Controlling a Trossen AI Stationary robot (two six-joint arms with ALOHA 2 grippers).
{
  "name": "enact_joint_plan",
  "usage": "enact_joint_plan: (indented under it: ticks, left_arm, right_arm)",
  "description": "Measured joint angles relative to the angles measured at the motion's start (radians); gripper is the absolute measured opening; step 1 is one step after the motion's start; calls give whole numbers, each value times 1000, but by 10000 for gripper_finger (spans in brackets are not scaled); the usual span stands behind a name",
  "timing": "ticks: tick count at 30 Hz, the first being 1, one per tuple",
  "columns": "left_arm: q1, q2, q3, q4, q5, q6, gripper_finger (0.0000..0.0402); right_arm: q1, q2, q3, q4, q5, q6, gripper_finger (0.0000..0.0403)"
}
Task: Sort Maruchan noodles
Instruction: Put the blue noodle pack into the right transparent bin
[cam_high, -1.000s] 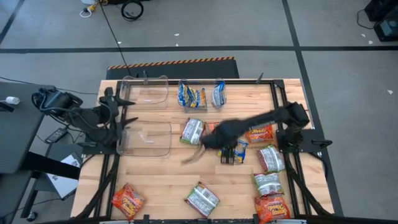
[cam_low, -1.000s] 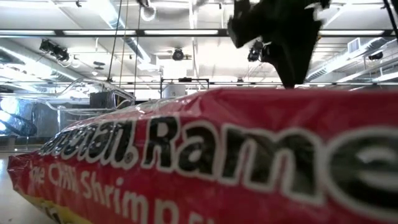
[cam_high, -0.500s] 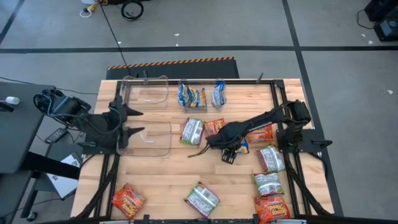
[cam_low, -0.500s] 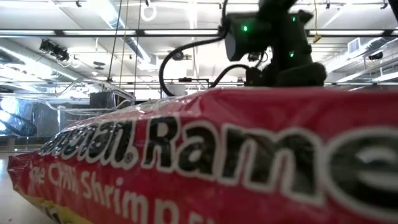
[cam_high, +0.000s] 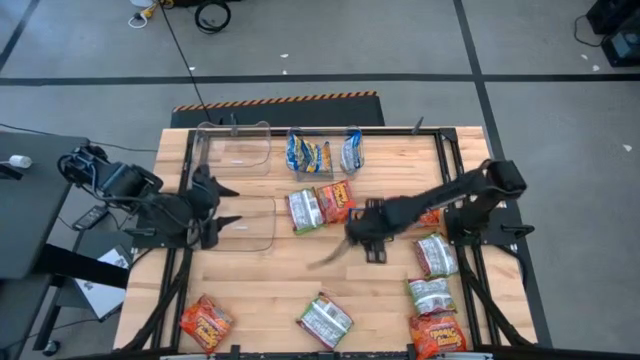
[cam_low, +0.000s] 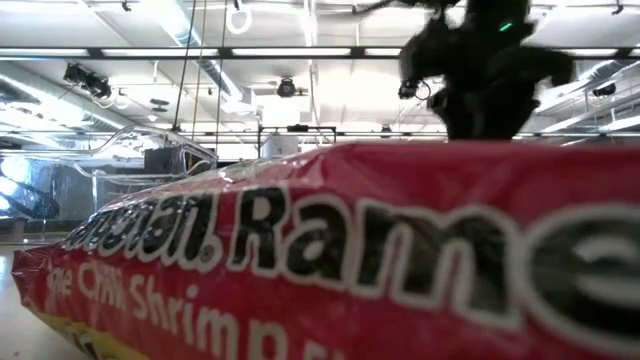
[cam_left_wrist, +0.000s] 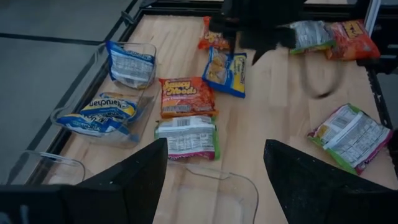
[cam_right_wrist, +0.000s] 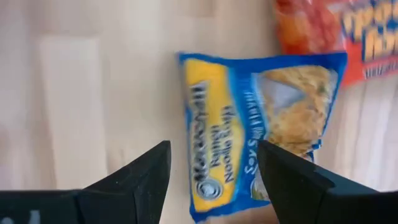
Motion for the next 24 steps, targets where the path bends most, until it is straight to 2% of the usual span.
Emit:
enact_joint_plan:
  ticks: [6, 9, 15, 19, 24]
  left_arm:
    - [0, 4, 0, 0, -13, 1, 272]
    - [0, 4, 0, 0, -15, 8, 272]
    - [0, 4, 0, 0, 1, 2, 272]
    - [0, 4, 0, 1, 4, 1, 272]
    - [0, 4, 0, 0, 4, 1, 272]
  right_arm:
    - [130, 58, -12, 16, 73, -90, 243]
    - [158, 115, -13, 28, 117, -63, 237]
    - [160, 200, -13, -31, 204, 104, 210]
    - [161, 236, -13, -87, 236, 128, 196]
    - [143, 280, -12, -53, 240, 137, 180]
